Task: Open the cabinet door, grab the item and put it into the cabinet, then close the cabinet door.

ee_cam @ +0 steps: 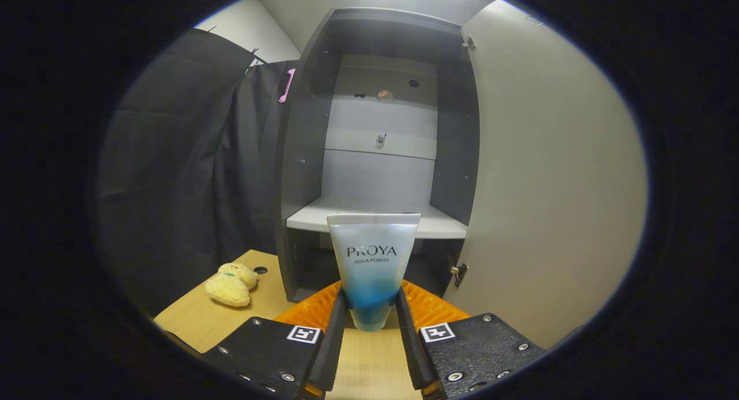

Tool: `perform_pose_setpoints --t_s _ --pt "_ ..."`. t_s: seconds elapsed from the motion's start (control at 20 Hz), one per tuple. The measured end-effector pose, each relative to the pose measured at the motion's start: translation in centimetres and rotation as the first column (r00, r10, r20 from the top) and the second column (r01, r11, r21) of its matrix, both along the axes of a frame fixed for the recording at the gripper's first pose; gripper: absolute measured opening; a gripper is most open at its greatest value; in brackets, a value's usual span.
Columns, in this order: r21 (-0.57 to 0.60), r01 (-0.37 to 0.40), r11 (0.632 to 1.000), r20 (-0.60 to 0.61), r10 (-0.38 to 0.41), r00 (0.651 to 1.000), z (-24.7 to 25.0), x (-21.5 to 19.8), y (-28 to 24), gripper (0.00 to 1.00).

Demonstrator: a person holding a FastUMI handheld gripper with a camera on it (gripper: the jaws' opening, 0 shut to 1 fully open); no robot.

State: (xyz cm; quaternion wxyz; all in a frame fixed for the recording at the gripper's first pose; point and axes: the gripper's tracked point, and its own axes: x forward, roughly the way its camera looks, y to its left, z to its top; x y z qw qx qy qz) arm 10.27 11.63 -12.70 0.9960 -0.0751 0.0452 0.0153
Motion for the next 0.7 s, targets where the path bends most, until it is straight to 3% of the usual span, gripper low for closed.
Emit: perform_pose_setpoints --t_s 0.45,0.6,0.7 --pt "0.049 -0.006 0.999 0.015 0.005 1.0 9.1 12.8 1.2 0.49" --pt "0.002 -0.024 1.0 0.038 0.024 0.999 10.5 17.1 2.0 0.49" --pt "0.04 -0.056 0.998 -0.005 0.056 0.998 9.4 20.1 3.0 0.49"
